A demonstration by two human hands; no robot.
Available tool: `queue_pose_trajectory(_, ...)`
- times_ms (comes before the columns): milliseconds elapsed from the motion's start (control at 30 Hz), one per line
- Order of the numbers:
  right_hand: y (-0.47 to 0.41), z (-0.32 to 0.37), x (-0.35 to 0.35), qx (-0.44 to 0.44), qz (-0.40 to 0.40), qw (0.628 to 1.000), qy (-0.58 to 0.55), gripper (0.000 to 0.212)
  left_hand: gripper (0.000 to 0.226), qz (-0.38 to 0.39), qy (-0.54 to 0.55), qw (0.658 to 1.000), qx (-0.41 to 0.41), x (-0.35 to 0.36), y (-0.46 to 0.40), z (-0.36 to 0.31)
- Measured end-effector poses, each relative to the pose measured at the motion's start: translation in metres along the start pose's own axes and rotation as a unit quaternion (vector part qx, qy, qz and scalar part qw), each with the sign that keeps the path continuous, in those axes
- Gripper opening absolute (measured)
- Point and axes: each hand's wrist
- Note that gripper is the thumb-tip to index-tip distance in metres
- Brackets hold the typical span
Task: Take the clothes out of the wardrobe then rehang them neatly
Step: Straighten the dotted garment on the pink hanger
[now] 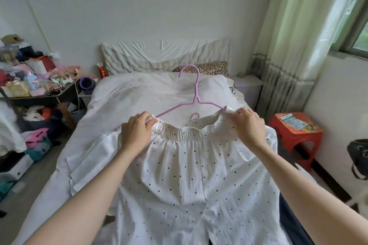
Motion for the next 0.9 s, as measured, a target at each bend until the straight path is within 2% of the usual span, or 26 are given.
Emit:
queue_pose_trajectory(100, -0.016, -0.018, 0.042, 0.038, 0.049, 0.997, -0.037, 0.033, 0.02, 0.06, -0.019, 0.998, 0.023, 0.051, -0.024, 0.012)
queue_pose_trajectory(167, -0.031, -0.03, 0.071, 0.031, 0.086, 0.996, -0.001, 0.028, 0.021, 0.086, -0.034, 0.996, 0.018, 0.086, -0.041, 0.016)
queue_pose_trajectory(433, -0.103, -0.091, 0.222, 0.04, 0.197, 0.977, 0.072, 0.028, 0.025, 0.162, -0.124, 0.979, 0.019, 0.256, -0.112, 0.037)
queue_pose_trajectory(667, -0.158, -0.12, 0.333, 0.072, 0.174, 0.981, 0.045, 0.026, 0.028, 0.155, -0.173, 0.973, 0.002, 0.367, -0.167, 0.065)
queue_pose_trajectory(800, -0.144, -0.139, 0.388, 0.085, 0.22, 0.97, 0.058, 0.028, 0.025, 0.197, -0.191, 0.962, -0.002, 0.421, -0.152, 0.087)
queue_pose_trajectory(900, -0.13, -0.151, 0.413, 0.09, 0.225, 0.968, 0.06, 0.028, 0.021, 0.207, -0.165, 0.964, -0.019, 0.452, -0.135, 0.098)
Point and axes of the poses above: each hand's wrist, its own y-axis away from the middle knuckle, its own x-axis out of the palm, z = x × y, and after that the axes turned 4 degrees about -y, right-handed
